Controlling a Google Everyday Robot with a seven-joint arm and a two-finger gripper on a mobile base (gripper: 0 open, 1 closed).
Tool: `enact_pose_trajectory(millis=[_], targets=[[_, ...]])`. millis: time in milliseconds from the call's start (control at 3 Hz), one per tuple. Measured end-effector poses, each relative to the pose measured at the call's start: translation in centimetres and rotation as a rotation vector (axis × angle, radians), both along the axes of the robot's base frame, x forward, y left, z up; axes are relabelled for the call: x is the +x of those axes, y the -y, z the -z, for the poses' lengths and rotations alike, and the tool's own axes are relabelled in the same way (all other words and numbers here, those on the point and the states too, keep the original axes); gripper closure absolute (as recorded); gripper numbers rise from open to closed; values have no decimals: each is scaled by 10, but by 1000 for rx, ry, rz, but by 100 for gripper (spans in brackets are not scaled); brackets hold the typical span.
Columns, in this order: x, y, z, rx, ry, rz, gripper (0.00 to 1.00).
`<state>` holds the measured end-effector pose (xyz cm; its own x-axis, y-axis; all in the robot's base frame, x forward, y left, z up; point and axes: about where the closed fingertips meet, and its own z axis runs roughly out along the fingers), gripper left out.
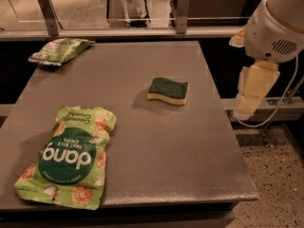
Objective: Move sponge near green rice chip bag
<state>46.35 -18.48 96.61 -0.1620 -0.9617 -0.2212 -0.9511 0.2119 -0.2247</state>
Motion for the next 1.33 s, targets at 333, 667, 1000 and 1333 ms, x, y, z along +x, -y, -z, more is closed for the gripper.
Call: enact_pose_trajectory(millis=[333, 667, 1000, 1333], targets=[[45, -51, 30, 42, -39, -88, 0], [78, -91, 58, 74, -58, -123, 0], [101, -110, 89, 88, -80, -104, 0], [113, -121, 119, 81, -108, -86, 17]])
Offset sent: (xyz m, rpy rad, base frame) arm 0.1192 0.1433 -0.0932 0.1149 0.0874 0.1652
